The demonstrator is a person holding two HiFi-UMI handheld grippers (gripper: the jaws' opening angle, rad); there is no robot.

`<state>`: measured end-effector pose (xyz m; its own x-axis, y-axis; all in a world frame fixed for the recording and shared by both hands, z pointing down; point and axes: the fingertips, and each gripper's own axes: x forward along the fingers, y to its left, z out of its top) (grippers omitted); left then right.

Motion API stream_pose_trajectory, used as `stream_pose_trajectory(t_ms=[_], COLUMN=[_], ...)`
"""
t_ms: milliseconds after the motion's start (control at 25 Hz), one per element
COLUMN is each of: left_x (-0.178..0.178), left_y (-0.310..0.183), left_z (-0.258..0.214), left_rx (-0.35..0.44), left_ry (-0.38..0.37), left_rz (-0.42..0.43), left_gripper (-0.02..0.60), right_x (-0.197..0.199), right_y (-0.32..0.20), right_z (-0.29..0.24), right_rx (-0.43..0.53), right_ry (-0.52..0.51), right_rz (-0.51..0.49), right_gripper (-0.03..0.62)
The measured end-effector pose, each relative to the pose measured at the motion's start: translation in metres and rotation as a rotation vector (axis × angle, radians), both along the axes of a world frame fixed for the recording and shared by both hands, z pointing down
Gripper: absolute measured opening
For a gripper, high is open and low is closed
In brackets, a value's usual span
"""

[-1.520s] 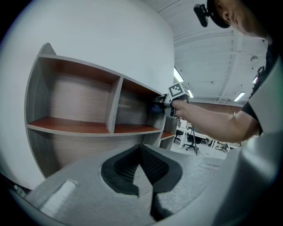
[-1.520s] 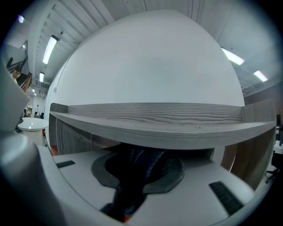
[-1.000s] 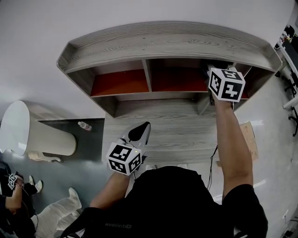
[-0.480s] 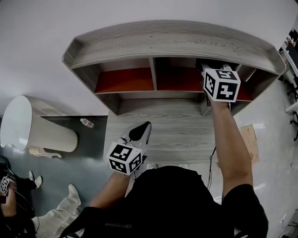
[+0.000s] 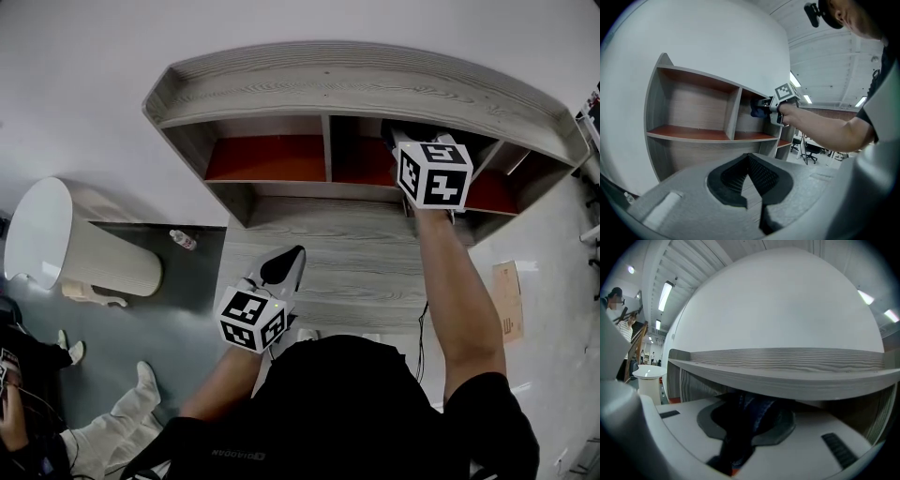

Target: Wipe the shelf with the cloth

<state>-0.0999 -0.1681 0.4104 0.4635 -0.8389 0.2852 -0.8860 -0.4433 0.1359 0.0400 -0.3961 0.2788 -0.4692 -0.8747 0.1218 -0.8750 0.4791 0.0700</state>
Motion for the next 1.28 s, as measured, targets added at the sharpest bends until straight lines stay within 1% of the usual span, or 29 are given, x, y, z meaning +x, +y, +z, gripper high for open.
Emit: stream_pose_trajectory(t_ms=[320, 800, 1040, 1280], left_x=[-0.015, -0.031, -0.034, -0.031], left_y=[0.004, 0.007, 0.008, 0.008], left_z=[0.001, 0.005, 0.006, 0.008], left_rx=[-0.004, -0.014, -0.018, -0.019], left_ry=[-0.003, -0.001, 0.0, -0.001], left_rz=[-0.043, -0.089, -0.1, -0.091], left_gripper=[0.008, 0.008, 0.008, 0.008], right_x=[-0.043, -0.091, -0.098, -0.098], right_y=[0.005, 0.014, 0.016, 0.018], right_z=[-0.003, -0.005, -0.006, -0.006], right_rx=[0.004, 0.012, 0.023, 0.03], right_ry=[-0.01, -0.006, -0.009, -0.011], right_rz=[-0.073, -0.152, -0.143, -0.144], right_gripper=[0.097, 0.097, 0.095, 0.095])
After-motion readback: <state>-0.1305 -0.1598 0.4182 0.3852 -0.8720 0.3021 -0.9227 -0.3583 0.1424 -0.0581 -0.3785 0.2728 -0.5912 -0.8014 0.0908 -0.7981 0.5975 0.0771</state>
